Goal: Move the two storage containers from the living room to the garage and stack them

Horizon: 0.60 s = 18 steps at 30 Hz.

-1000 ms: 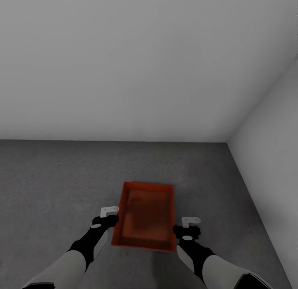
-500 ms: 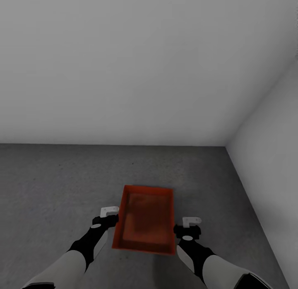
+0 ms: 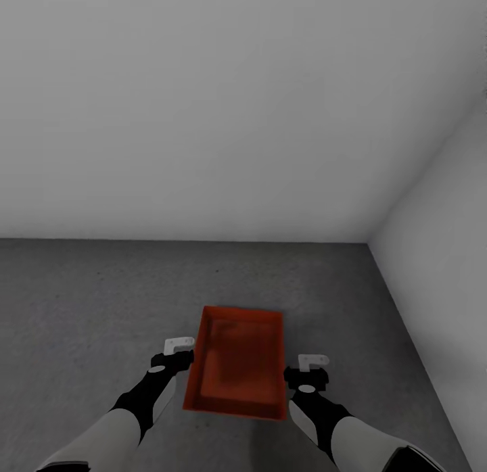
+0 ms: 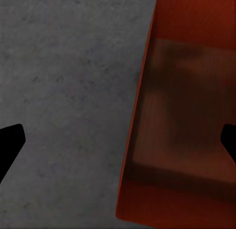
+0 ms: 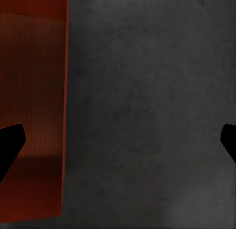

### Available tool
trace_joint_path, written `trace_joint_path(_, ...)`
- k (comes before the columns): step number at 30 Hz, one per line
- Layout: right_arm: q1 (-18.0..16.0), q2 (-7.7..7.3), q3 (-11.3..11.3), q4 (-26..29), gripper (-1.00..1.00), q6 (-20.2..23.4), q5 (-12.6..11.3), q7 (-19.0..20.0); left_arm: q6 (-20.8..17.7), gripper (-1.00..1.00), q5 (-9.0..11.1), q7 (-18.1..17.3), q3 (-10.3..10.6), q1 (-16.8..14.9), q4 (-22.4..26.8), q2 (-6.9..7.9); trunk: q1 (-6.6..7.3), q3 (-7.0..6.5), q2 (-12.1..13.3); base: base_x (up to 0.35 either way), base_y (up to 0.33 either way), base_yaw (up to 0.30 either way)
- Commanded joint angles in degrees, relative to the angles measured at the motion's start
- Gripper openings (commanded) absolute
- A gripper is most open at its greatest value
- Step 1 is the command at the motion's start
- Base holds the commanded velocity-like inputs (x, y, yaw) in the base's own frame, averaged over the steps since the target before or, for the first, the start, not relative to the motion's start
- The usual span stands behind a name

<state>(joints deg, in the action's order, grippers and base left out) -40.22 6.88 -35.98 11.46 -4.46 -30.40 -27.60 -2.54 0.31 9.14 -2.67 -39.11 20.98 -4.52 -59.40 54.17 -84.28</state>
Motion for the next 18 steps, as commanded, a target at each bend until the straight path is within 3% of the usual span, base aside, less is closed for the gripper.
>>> trace_joint_path(1,0.0,-0.01,-0.4,0.0,1.00,-0.3,-0.6,-0.2,-0.3,1.00,0.0,0.0,-0.3,0.0,0.1,-0.05,0.23,-0.16,0.4,0.000,0.000,0.000)
trace_joint_path(18,0.0,0.17,-0.5,-0.1,1.00,-0.4,-0.5,0.1,-0.3,1.00,0.0,0.0,-0.2,0.0,0.1,-0.05,3.96,-3.76,7.2,0.000,0.000,0.000)
